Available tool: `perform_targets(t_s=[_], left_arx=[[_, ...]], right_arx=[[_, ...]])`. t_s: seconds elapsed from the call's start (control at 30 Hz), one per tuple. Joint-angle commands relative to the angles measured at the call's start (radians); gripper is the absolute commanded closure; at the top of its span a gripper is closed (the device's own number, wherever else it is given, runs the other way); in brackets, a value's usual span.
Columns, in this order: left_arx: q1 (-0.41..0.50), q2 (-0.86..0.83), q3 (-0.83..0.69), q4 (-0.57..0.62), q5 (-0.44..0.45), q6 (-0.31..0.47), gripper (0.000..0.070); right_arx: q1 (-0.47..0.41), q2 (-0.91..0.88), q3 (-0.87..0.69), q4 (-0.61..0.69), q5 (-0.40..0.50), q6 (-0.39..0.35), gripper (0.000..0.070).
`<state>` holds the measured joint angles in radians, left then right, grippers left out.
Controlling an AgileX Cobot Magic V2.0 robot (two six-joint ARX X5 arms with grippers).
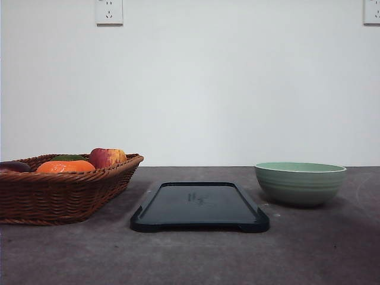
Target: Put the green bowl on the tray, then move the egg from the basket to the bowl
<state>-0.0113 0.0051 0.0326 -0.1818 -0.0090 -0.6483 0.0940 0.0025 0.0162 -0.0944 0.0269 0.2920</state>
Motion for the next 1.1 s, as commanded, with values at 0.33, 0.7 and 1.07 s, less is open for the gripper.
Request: perform_targets(t_s=[0.33, 0.7, 1.07], left_arx=[[0.001, -0.001, -0.018, 0.297, -0.015, 0.168, 0.0700], [0.001, 0.033, 0.095, 0.361, -0.069, 0.251, 0.0700], [0.000, 0.260, 0.330, 0.183, -0.057, 0.275, 0.0700]], right_arx=[[0.001, 0.002, -0.003, 0.284, 0.000, 0.081, 0.0693], [0.001, 0.036, 0.121, 0.292, 0.001, -0.023, 0.0693], [0.001, 0.232, 0.269, 0.222, -0.050, -0.057, 0.0693]])
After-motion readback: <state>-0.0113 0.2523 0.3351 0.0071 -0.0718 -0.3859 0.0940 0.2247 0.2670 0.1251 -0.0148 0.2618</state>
